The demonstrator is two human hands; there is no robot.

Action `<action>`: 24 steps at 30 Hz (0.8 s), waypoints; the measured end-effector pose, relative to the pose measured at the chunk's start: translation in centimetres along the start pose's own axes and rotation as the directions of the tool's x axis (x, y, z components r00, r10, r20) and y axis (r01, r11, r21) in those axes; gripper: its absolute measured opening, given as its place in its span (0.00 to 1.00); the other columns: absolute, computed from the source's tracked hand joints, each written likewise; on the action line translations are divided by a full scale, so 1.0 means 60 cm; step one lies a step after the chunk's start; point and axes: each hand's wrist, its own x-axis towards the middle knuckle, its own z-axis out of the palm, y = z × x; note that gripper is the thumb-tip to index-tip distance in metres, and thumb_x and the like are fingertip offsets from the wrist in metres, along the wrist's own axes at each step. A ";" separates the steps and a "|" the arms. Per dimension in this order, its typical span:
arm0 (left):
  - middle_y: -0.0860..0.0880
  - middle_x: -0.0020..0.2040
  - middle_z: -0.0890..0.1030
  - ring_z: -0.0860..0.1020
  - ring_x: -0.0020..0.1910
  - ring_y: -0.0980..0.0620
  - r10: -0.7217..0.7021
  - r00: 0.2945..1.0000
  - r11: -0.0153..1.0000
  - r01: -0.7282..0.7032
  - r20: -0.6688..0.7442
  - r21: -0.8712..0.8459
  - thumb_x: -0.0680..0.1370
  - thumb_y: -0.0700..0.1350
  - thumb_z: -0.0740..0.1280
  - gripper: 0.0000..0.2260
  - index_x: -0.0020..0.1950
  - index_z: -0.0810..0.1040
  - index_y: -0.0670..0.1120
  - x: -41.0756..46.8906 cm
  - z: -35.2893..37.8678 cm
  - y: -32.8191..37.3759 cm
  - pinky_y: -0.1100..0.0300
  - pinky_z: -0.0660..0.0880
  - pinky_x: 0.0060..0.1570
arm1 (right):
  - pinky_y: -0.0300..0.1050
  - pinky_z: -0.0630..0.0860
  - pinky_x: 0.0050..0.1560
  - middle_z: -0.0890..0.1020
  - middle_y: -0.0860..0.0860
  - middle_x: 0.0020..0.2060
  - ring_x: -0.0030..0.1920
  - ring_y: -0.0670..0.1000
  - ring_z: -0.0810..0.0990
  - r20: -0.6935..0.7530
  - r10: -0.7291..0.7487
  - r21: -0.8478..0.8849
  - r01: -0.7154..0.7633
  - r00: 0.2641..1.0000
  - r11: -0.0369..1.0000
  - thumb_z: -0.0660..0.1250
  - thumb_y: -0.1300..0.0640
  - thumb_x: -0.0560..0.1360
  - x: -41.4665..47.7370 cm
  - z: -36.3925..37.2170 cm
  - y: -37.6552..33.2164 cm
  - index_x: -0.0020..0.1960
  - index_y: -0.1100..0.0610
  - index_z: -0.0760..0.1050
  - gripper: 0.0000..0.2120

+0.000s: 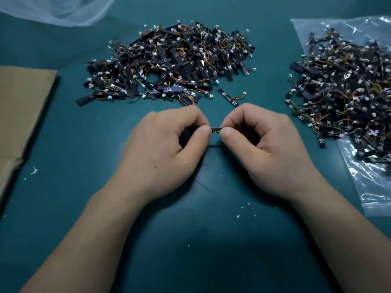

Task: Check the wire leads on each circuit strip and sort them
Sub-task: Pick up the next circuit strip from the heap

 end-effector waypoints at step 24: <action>0.56 0.33 0.78 0.76 0.35 0.54 -0.034 0.998 0.999 0.034 -0.053 -0.001 0.79 0.54 0.64 0.08 0.43 0.78 0.53 0.000 0.003 0.000 0.52 0.73 0.34 | 0.40 0.72 0.34 0.79 0.51 0.29 0.28 0.52 0.75 -0.100 -0.014 0.154 0.029 0.995 0.988 0.71 0.56 0.78 0.001 0.006 0.009 0.51 0.49 0.79 0.04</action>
